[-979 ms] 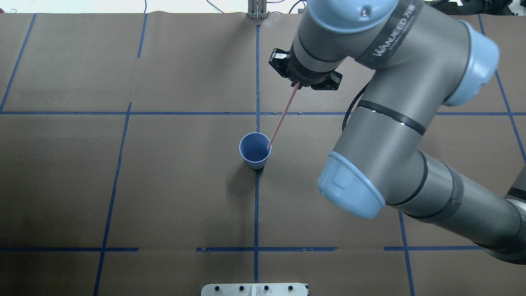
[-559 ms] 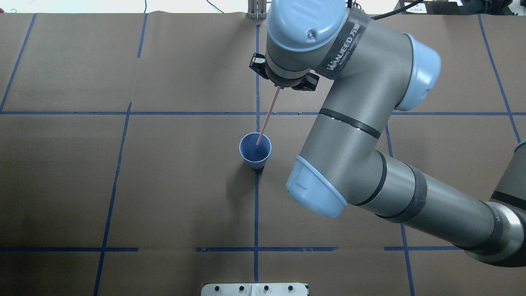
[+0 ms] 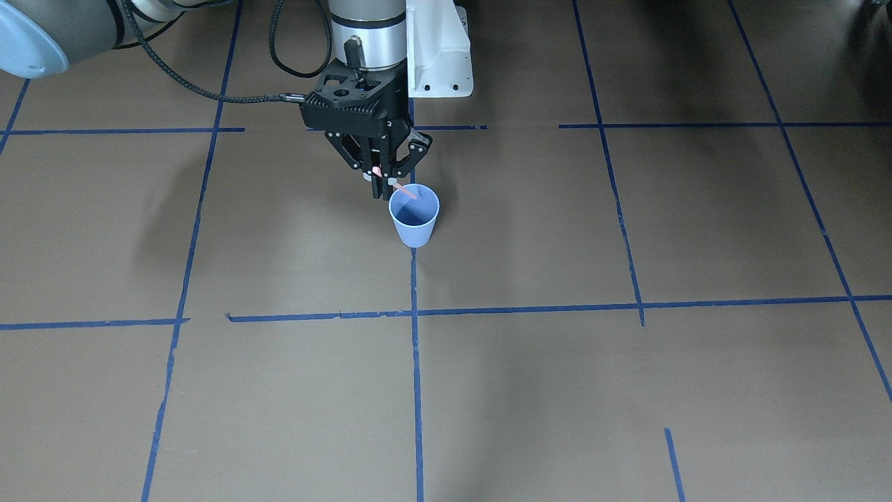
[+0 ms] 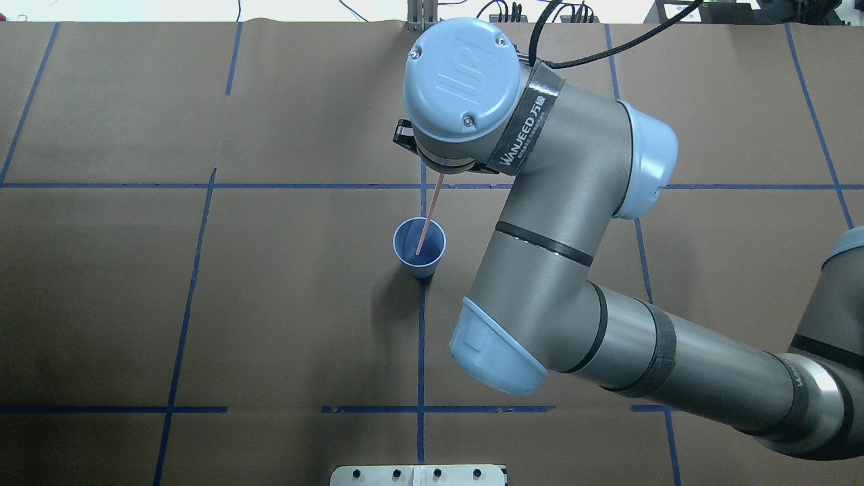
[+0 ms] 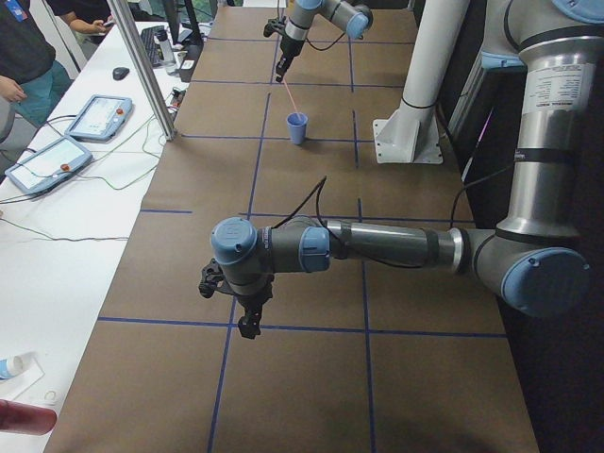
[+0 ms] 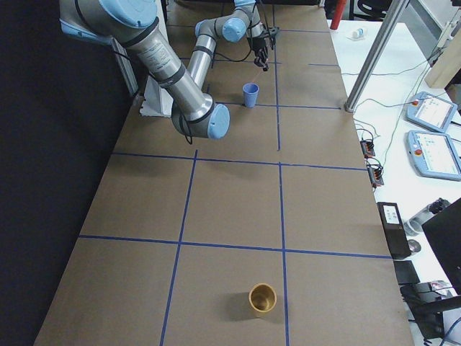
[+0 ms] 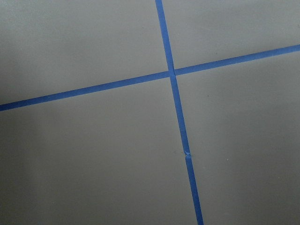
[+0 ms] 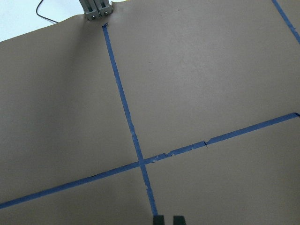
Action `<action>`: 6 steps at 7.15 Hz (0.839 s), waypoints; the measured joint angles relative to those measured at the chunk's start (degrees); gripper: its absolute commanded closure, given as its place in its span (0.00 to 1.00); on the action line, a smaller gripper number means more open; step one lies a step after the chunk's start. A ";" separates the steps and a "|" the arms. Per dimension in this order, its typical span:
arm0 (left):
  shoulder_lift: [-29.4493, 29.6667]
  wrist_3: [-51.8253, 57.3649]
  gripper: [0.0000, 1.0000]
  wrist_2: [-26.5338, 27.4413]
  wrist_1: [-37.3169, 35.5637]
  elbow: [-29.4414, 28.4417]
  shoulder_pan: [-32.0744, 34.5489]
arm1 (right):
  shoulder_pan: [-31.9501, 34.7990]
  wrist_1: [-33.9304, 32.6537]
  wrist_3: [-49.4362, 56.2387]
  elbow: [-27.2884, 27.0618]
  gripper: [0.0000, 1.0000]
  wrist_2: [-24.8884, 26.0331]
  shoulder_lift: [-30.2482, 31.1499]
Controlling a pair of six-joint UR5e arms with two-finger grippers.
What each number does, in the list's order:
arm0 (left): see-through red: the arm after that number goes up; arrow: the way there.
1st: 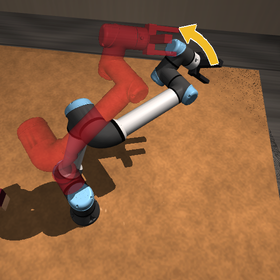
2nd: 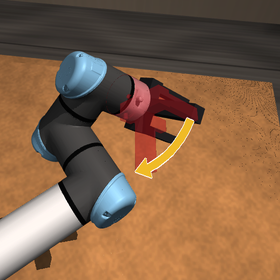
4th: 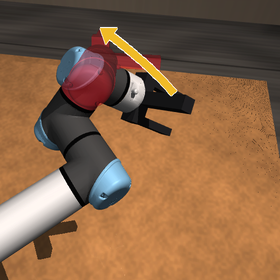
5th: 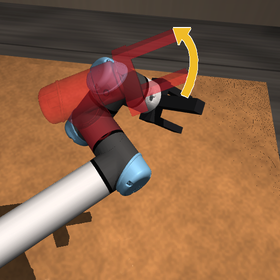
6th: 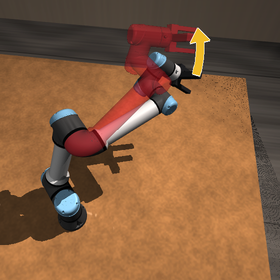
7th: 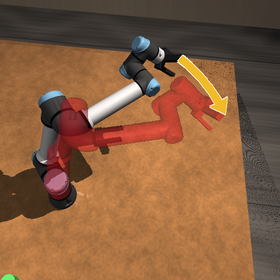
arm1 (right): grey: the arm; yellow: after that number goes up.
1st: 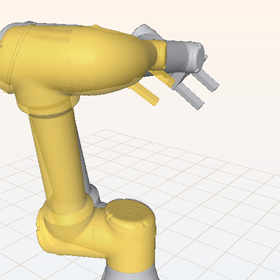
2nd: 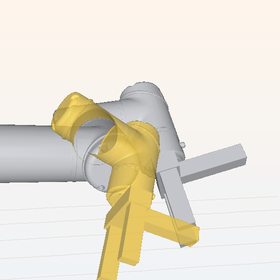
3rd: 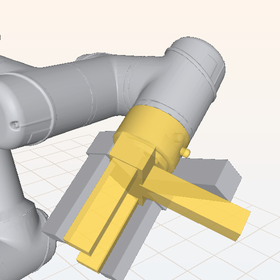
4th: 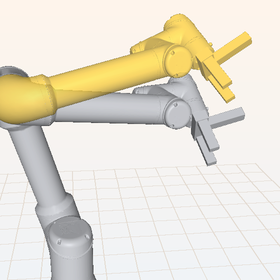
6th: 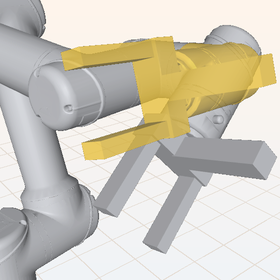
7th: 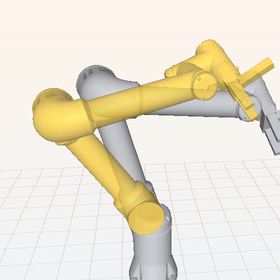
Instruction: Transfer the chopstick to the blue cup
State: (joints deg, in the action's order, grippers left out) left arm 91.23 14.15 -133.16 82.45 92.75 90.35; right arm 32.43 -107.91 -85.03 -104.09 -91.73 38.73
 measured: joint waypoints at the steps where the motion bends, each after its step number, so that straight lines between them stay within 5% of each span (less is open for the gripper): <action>1: 0.00 0.00 0.00 0.00 0.10 0.00 0.00 | -0.35 0.04 -0.02 -0.02 0.00 0.24 0.04; 4: 0.00 -0.83 0.00 0.00 0.56 0.19 0.00 | -0.23 1.04 0.06 -1.15 0.00 0.21 0.17; 6: 0.05 -1.22 0.00 0.01 0.89 0.32 0.00 | 2.63 -1.08 2.13 -6.91 0.00 -2.14 3.81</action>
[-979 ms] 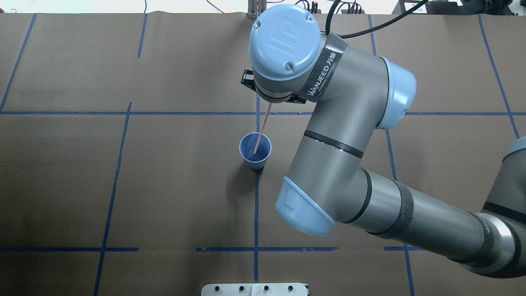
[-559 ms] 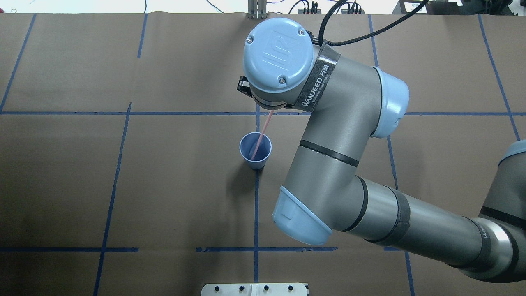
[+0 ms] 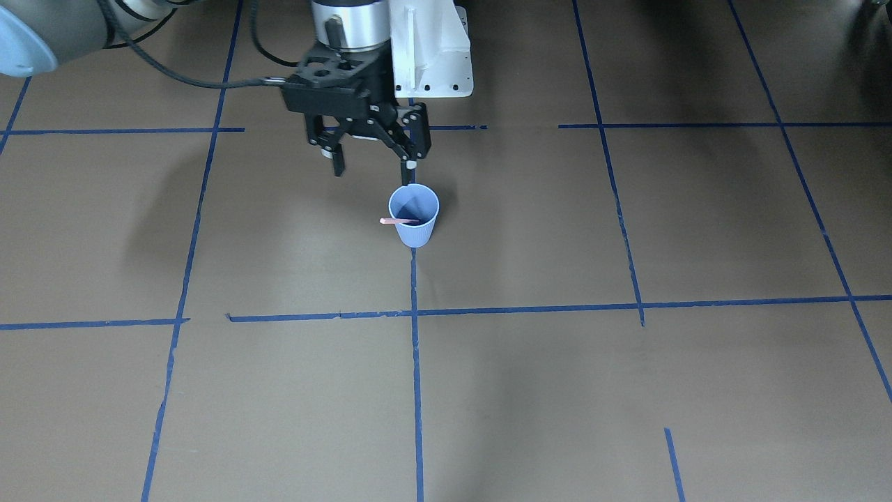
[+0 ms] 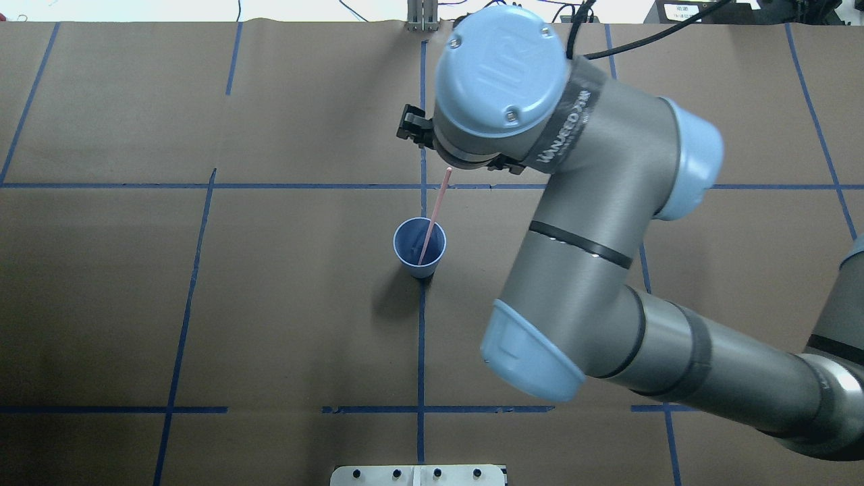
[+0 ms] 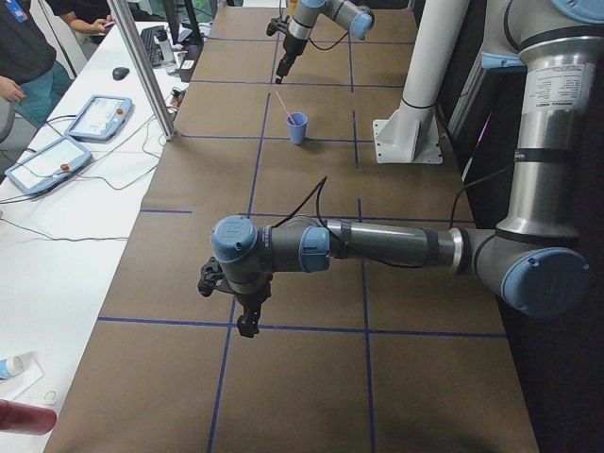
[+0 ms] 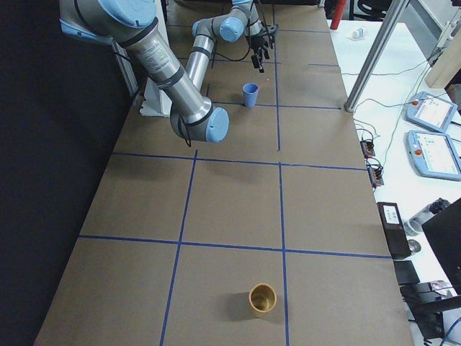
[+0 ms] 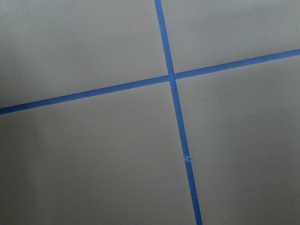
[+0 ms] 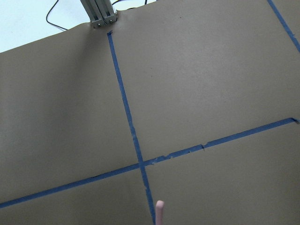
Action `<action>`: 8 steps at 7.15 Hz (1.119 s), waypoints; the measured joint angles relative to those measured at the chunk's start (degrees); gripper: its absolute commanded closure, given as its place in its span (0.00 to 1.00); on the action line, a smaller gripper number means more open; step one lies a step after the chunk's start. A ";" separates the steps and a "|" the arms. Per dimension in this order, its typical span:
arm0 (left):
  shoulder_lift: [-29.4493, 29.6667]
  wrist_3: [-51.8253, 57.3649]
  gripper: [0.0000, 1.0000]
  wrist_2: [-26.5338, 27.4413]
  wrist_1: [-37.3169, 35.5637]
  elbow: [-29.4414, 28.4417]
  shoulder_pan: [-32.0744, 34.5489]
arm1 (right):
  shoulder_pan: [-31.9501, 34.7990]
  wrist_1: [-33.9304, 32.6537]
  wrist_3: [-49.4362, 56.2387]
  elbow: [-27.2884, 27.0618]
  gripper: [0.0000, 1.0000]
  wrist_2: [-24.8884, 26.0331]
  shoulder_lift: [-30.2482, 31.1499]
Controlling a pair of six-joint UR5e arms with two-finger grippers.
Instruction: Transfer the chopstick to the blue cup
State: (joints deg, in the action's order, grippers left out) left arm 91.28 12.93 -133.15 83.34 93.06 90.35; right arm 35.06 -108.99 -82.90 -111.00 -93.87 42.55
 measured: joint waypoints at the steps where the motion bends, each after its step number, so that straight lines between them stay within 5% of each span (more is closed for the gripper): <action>1: 0.02 -0.33 0.00 0.00 0.04 0.25 0.00 | 3.04 -1.64 4.23 -5.11 0.00 -3.18 4.35; 3: 0.04 -1.07 0.00 -0.06 0.07 0.97 0.00 | 11.18 -2.30 16.47 -11.83 0.00 -11.56 14.01; 5: 0.09 -1.22 0.00 -0.08 0.19 1.18 -0.05 | 23.47 -1.71 34.76 -13.08 0.00 -20.94 25.11; 8: -0.19 -1.10 0.00 -0.07 0.41 0.47 -0.04 | 42.74 15.35 62.15 -3.40 0.00 -34.41 44.98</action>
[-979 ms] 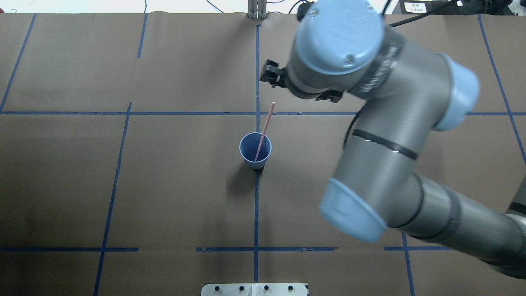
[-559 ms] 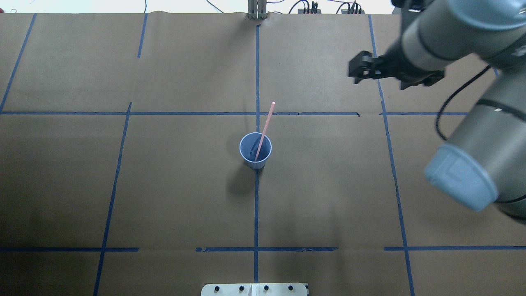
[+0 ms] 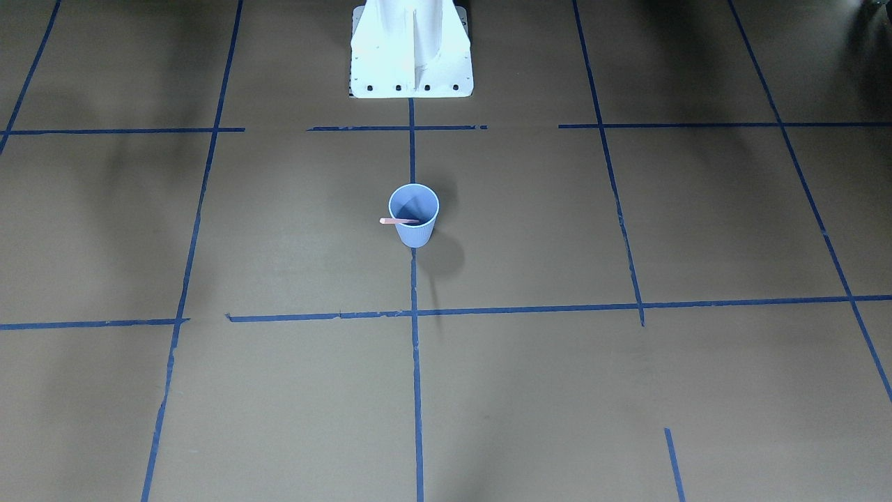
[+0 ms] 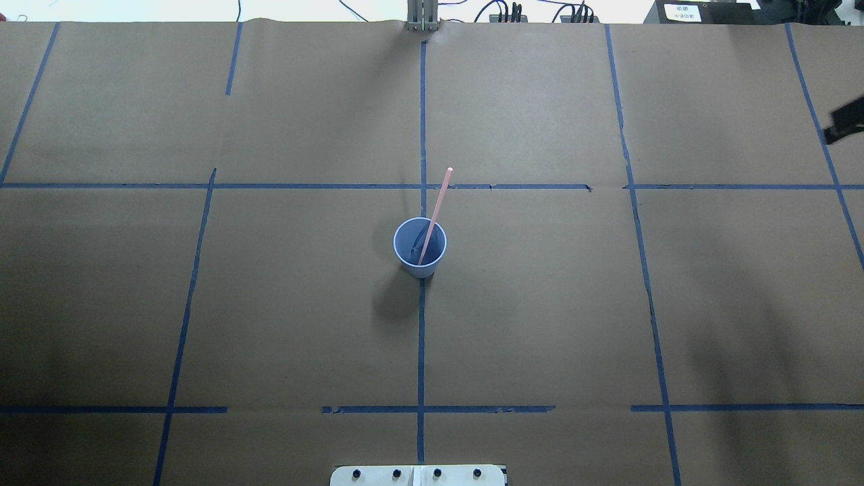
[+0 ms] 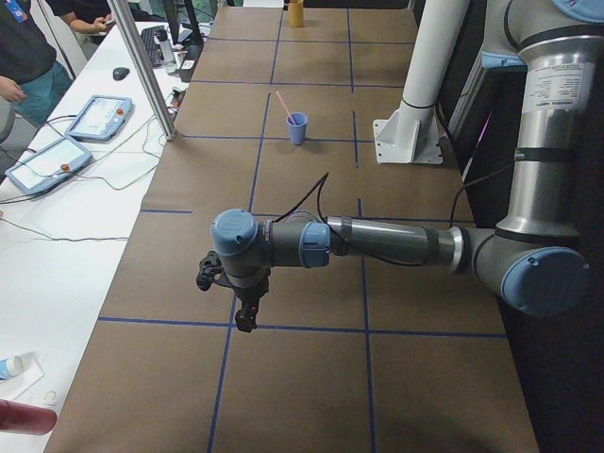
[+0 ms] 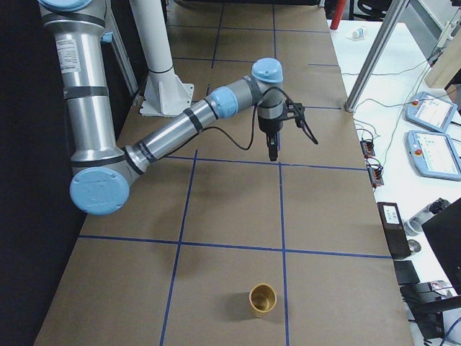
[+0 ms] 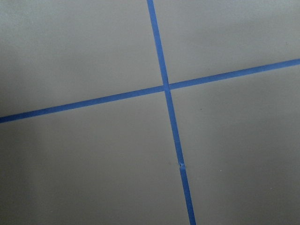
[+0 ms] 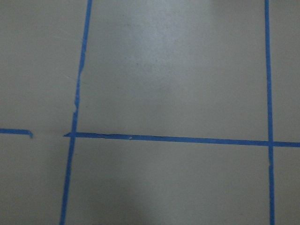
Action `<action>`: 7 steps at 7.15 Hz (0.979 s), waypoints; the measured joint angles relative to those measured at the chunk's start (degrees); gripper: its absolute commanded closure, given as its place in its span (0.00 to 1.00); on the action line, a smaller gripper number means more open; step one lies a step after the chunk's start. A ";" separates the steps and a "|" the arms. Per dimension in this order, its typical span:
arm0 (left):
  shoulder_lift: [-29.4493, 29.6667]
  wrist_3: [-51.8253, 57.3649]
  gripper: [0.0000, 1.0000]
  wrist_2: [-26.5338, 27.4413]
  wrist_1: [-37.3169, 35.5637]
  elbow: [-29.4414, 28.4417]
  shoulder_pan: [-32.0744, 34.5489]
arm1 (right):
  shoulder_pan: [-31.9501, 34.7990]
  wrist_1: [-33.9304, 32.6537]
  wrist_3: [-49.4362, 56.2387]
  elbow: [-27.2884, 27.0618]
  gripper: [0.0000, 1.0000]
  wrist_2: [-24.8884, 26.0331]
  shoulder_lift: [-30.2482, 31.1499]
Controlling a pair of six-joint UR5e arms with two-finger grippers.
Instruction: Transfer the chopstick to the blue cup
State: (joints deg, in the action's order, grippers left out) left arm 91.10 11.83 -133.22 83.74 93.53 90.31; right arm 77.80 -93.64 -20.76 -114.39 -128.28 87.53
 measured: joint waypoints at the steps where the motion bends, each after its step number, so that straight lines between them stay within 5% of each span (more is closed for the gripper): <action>1: -0.47 -0.01 0.00 0.02 0.00 -0.68 0.02 | 4.46 4.46 5.87 4.65 0.00 -2.73 3.27; 7: -1.20 -3.24 0.00 -0.02 0.18 -3.34 -0.01 | 9.89 10.57 11.03 15.29 0.00 -5.77 7.45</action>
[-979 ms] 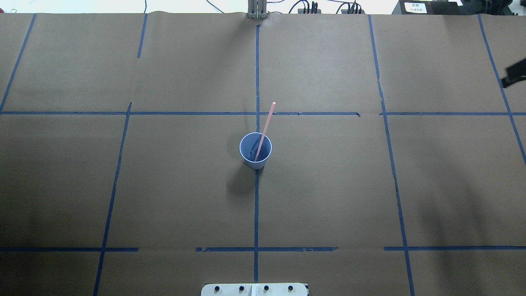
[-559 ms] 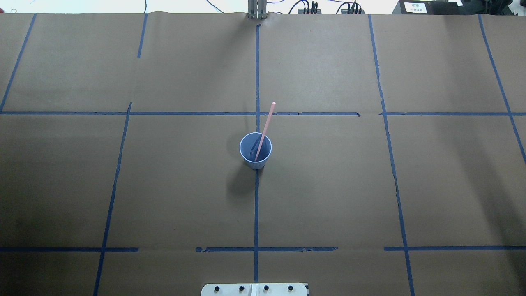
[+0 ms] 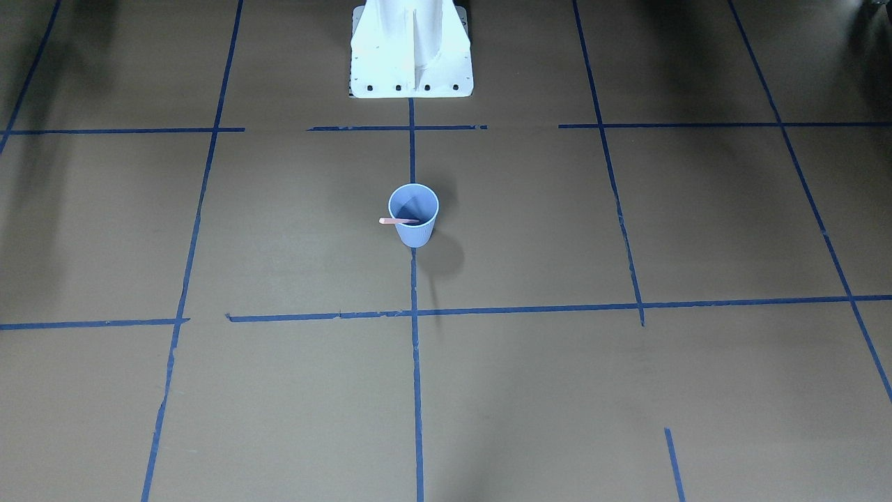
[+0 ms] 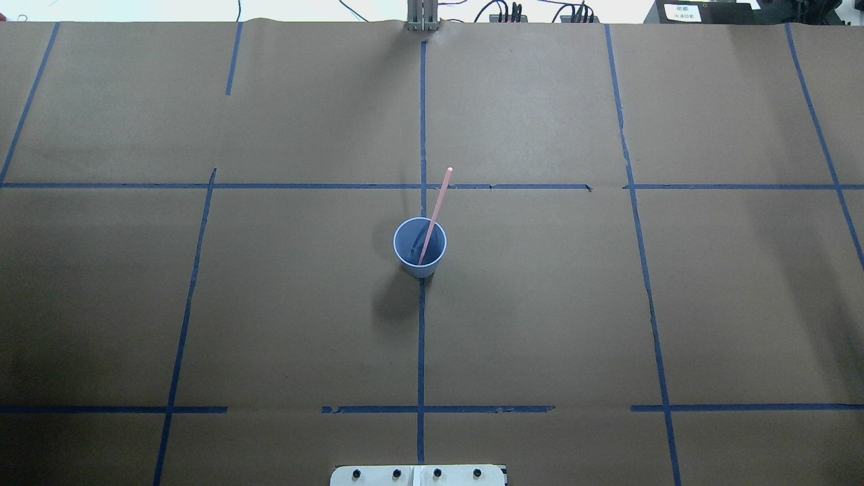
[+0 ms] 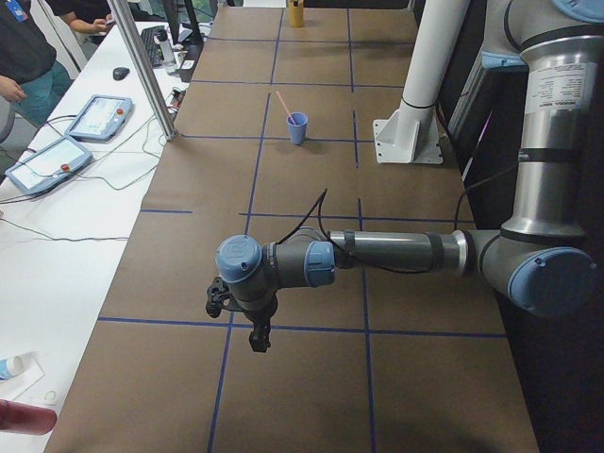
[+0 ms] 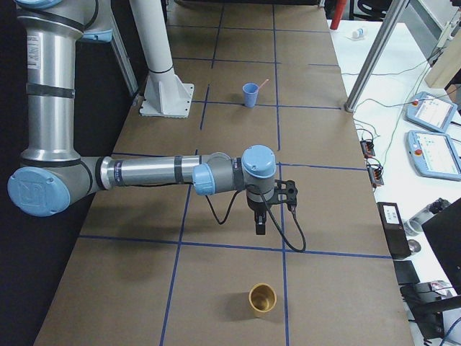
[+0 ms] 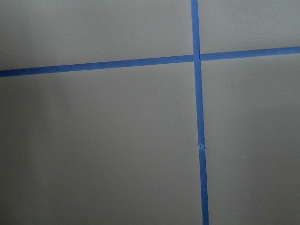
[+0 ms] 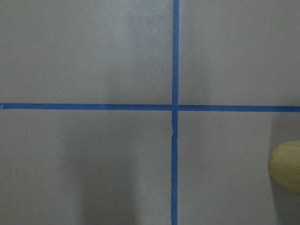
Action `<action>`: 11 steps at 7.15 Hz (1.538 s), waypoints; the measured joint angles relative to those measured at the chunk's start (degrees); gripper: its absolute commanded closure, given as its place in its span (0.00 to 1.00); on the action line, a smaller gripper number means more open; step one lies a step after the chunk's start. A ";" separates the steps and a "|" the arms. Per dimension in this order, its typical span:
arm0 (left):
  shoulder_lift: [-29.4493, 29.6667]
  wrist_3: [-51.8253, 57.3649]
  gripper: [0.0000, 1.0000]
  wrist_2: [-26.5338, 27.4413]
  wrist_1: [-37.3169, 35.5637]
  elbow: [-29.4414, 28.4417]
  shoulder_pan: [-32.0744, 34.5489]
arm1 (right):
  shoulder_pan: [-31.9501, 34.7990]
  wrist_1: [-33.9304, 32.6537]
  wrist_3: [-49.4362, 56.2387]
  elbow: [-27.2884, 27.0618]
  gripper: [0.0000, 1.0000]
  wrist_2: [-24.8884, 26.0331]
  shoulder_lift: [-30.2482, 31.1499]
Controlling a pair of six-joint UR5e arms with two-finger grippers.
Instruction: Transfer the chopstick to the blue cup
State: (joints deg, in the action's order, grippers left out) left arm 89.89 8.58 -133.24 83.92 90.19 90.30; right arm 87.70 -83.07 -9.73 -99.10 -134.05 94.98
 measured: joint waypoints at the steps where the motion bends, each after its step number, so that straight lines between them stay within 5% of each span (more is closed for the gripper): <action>1: 0.01 -0.04 0.00 0.00 0.16 -0.04 -0.03 | 1.30 0.13 1.00 1.32 0.00 -2.15 0.45; 5: 0.00 -0.06 0.00 0.00 0.28 -0.05 -0.04 | 4.69 -2.02 1.80 2.30 0.00 -5.83 2.43; 11: -0.07 -0.06 0.00 0.00 0.30 -0.02 -0.04 | 5.03 -2.55 1.81 2.06 0.00 -2.40 2.75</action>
State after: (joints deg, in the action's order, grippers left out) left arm 89.82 8.52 -133.24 84.22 90.17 90.26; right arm 92.72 -85.63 -7.91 -97.04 -136.46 97.72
